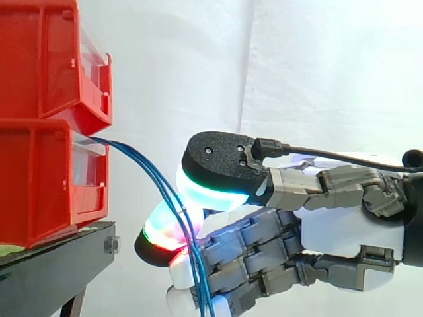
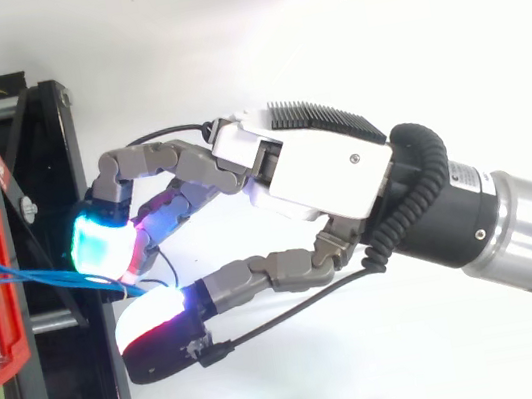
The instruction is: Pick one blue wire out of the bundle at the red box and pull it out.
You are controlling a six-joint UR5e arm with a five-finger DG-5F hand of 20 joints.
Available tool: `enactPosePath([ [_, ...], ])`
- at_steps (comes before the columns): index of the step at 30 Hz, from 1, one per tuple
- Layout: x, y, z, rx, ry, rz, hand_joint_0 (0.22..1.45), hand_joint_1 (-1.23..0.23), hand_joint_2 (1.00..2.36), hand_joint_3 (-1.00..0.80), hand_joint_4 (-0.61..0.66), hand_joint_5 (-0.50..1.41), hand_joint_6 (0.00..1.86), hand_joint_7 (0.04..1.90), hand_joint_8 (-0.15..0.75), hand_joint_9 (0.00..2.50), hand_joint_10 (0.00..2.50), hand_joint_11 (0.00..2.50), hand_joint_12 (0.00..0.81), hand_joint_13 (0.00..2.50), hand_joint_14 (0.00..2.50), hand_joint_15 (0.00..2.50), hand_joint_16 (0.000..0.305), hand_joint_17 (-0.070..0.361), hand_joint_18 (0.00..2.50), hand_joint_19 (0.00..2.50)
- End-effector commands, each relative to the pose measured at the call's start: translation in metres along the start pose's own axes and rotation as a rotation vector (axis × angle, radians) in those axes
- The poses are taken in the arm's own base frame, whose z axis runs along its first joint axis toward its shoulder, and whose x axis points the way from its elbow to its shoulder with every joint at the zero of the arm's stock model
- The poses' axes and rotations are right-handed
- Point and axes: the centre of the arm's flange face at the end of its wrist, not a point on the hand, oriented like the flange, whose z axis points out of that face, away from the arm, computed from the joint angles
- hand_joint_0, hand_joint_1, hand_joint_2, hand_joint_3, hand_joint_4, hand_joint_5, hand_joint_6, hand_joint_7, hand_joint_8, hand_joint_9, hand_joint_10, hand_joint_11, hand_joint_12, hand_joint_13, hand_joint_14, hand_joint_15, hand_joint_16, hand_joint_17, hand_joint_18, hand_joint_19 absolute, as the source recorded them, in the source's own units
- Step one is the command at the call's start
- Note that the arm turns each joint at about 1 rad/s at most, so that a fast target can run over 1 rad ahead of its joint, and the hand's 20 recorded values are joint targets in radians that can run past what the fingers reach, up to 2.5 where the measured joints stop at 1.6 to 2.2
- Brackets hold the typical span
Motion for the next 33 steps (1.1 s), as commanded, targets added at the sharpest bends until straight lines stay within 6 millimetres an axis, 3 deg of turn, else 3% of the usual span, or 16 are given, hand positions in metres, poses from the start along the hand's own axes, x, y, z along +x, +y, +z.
enactPosePath([
  [1, 0.0001, 0.0002, 0.0002, -0.003, -0.001, 0.001, 0.60, -0.81, 1.00, -0.47, 0.22, -0.10, 0.53, 1.25, 0.288, 0.98, 0.02, 0.47, 0.372, 0.85, 0.01, 0.39, 0.049, 0.109, 0.74, 0.59],
  [5, 0.0009, 0.0004, -0.0004, -0.001, -0.001, 0.000, 0.61, -0.82, 1.00, -0.46, 0.21, -0.10, 0.55, 1.24, 0.290, 0.99, 0.02, 0.46, 0.370, 0.86, 0.01, 0.39, 0.049, 0.110, 0.74, 0.59],
  [14, 0.0008, -0.0005, -0.0009, 0.001, 0.000, -0.006, 0.63, -0.83, 1.01, -0.39, 0.19, -0.16, 0.76, 0.95, 0.287, 0.98, 0.02, 0.49, 0.371, 0.87, 0.01, 0.40, 0.048, 0.109, 0.76, 0.59],
  [33, 0.0010, -0.0018, -0.0011, 0.004, 0.000, -0.008, 0.55, -0.88, 1.00, -0.50, 0.20, -0.17, 0.81, 0.94, 0.303, 0.99, 0.02, 0.53, 0.387, 0.88, 0.02, 0.41, 0.051, 0.115, 0.78, 0.61],
])
